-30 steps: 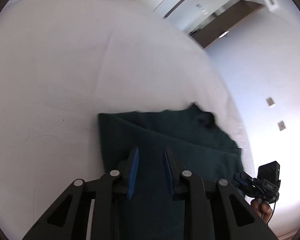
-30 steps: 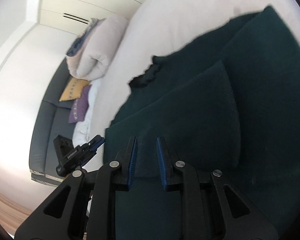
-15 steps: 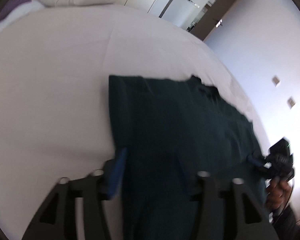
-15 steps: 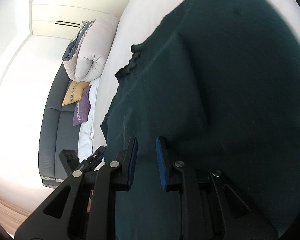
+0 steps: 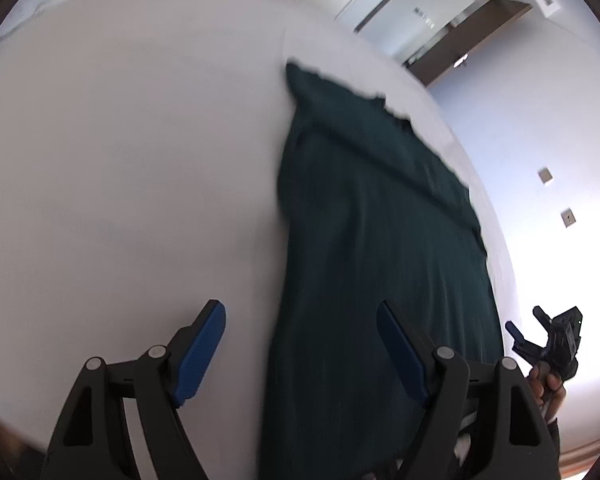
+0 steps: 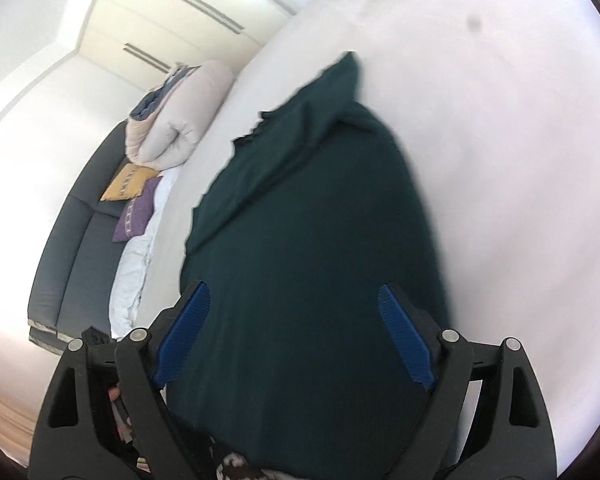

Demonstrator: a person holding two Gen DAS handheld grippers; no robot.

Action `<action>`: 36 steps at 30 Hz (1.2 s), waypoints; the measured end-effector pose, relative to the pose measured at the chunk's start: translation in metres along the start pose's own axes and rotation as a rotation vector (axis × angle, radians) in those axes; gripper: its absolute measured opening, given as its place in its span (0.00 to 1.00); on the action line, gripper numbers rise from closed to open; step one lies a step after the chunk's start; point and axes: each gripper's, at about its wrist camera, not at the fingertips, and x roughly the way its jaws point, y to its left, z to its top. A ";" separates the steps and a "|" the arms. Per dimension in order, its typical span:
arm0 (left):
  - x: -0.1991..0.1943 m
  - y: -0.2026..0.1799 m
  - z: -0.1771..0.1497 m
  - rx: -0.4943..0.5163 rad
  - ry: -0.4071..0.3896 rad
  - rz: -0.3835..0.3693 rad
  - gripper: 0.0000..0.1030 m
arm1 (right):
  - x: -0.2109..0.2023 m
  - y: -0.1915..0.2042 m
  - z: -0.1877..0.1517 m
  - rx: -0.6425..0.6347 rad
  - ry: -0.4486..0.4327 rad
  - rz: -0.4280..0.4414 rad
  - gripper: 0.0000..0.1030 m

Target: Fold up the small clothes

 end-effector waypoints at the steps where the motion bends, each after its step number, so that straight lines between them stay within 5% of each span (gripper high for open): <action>1: -0.002 0.001 -0.007 0.003 0.012 0.007 0.78 | -0.009 -0.007 -0.009 0.010 0.001 -0.010 0.85; 9: -0.002 -0.004 -0.041 -0.007 0.064 -0.018 0.78 | -0.050 -0.044 -0.050 0.078 0.004 -0.068 0.85; 23: 0.004 -0.007 -0.049 0.040 0.225 -0.102 0.73 | -0.077 -0.069 -0.069 0.132 0.061 -0.012 0.83; 36: 0.001 0.020 -0.050 -0.118 0.266 -0.216 0.55 | -0.092 -0.085 -0.080 0.207 0.091 0.020 0.82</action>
